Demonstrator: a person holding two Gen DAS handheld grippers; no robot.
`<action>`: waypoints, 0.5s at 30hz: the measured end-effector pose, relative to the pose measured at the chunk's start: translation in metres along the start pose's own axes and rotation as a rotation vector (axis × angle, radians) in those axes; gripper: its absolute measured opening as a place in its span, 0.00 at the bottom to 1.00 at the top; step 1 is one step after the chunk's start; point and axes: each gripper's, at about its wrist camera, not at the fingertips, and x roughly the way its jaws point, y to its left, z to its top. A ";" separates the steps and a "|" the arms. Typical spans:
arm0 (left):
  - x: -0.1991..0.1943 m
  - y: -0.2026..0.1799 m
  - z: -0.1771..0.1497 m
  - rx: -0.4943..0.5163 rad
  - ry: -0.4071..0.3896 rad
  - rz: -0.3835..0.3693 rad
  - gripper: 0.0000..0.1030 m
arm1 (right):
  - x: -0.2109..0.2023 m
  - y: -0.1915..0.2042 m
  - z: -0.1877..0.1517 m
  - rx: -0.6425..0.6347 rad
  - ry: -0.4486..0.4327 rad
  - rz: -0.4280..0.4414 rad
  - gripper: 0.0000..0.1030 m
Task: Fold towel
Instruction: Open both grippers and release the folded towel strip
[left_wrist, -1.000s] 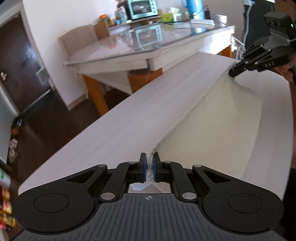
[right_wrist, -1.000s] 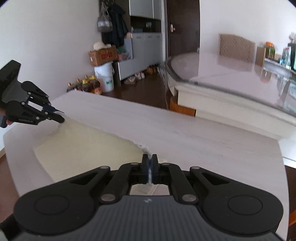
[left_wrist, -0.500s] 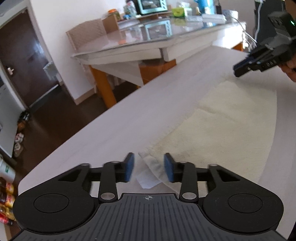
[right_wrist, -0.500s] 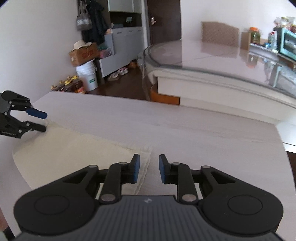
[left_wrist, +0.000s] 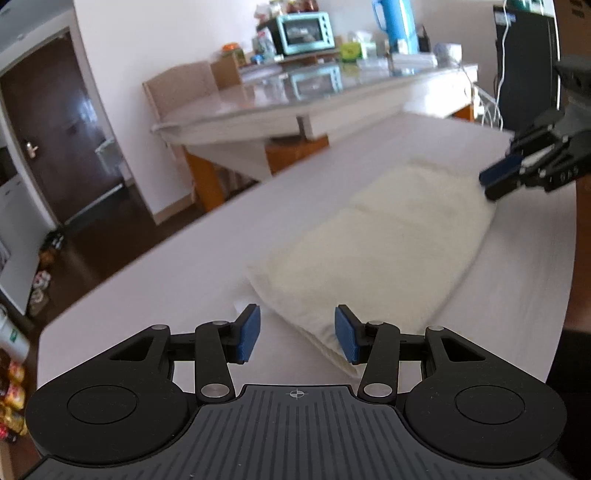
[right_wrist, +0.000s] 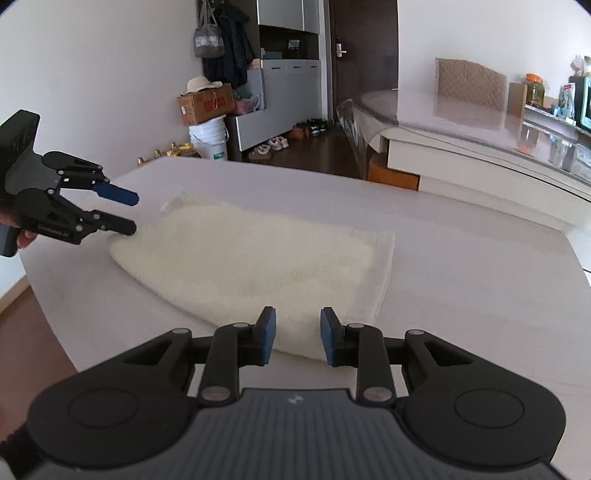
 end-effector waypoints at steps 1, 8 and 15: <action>-0.002 -0.004 -0.001 0.002 -0.002 -0.006 0.47 | 0.000 0.000 -0.001 -0.006 0.003 -0.006 0.29; -0.013 -0.033 -0.004 0.015 -0.013 -0.048 0.47 | -0.007 -0.001 0.000 -0.046 -0.008 -0.097 0.33; -0.013 -0.068 0.001 0.032 -0.034 -0.114 0.47 | -0.030 0.018 -0.005 -0.098 -0.050 -0.102 0.40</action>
